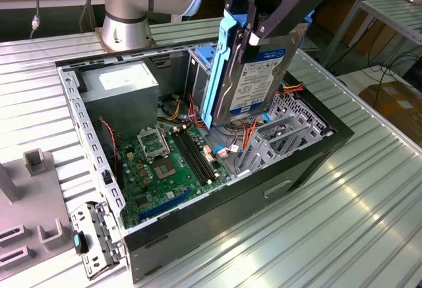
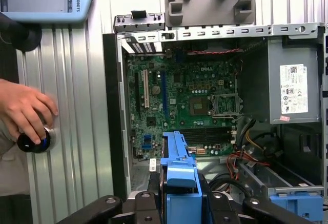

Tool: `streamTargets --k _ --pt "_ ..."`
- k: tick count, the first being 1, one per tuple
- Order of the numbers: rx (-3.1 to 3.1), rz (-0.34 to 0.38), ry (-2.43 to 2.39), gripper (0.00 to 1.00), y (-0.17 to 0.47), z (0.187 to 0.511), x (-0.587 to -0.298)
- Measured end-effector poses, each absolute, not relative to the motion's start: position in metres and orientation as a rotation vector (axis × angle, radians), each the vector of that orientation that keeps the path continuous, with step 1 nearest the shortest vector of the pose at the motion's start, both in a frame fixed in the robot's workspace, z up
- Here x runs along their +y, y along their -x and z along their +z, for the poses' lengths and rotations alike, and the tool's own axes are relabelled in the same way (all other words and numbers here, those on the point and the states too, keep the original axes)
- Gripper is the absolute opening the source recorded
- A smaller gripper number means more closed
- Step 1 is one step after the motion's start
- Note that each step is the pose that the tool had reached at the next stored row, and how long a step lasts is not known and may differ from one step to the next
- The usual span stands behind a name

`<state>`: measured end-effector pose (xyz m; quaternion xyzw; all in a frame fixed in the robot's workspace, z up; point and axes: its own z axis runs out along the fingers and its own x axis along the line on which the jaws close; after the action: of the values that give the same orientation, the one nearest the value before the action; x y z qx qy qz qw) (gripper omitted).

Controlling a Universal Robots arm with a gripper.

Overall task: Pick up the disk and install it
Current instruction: 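Insert the disk into the insertion slot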

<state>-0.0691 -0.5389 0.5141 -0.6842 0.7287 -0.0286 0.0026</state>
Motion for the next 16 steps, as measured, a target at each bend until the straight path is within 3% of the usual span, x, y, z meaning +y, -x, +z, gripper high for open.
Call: streamTargets --k 16 --pt "2.286 -0.09 2.146 0.37 0.069 0.5142 -0.5417"
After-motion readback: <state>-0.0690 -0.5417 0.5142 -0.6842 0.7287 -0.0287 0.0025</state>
